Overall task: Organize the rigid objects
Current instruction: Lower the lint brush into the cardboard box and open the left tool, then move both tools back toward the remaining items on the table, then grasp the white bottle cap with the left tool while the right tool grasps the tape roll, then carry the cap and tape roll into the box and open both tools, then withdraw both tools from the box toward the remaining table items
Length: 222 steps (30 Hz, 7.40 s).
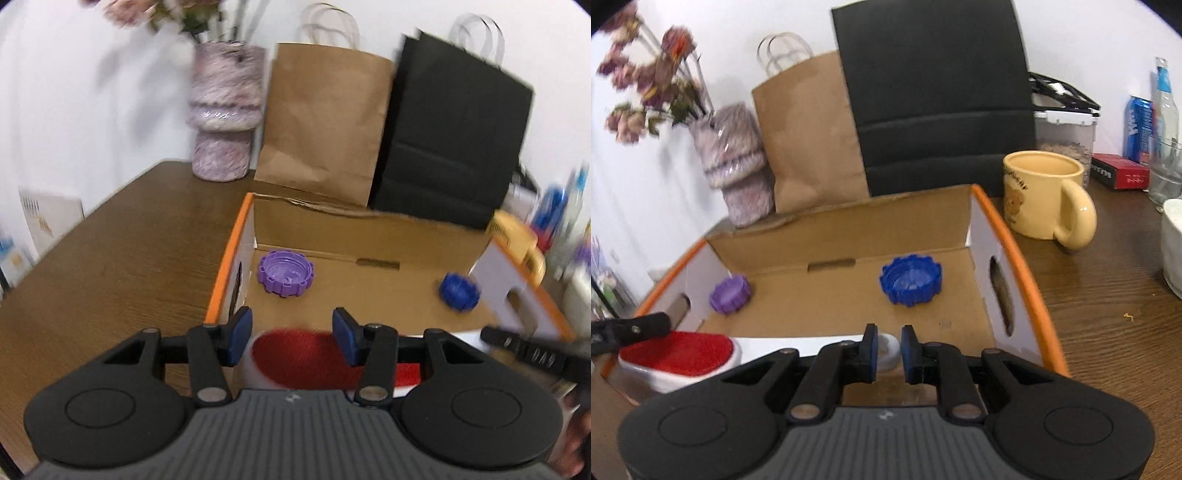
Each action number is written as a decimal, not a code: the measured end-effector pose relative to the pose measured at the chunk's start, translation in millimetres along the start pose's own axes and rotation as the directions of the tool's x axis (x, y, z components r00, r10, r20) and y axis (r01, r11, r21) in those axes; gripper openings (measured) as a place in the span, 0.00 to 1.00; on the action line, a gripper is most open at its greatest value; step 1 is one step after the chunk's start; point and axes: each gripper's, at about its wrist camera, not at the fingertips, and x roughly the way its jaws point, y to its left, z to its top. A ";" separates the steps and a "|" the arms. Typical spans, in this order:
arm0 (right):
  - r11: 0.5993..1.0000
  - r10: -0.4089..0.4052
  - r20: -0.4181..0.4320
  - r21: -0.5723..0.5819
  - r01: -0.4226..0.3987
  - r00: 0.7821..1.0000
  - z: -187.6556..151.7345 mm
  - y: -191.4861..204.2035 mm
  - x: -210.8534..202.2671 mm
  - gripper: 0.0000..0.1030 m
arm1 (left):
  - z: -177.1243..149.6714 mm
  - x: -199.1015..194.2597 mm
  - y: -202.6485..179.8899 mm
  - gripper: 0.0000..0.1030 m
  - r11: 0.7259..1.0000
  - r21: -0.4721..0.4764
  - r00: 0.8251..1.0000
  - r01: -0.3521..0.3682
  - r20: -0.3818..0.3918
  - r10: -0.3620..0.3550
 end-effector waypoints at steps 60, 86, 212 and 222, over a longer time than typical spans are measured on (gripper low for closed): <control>0.958 0.152 0.154 -0.264 -0.107 0.976 -183.7 68.0 -249.9 0.47 | -177.0 -205.7 12.9 0.77 0.981 0.143 0.986 0.132 0.088 -0.145; 0.950 0.254 0.033 -0.198 -0.243 0.967 -113.3 61.3 -128.6 0.21 | -156.5 -122.3 -50.2 0.47 0.972 0.192 0.991 0.133 -0.029 -0.129; 0.971 0.137 0.260 -0.225 -0.078 0.956 -74.5 15.6 -266.5 0.75 | -109.5 -253.9 -55.8 0.99 0.990 0.141 0.937 -0.011 0.347 -0.039; 0.957 0.168 0.329 -0.282 -0.073 0.929 -156.5 34.2 -361.5 0.80 | -182.5 -350.8 -53.0 1.00 0.986 0.167 0.902 0.017 0.424 -0.087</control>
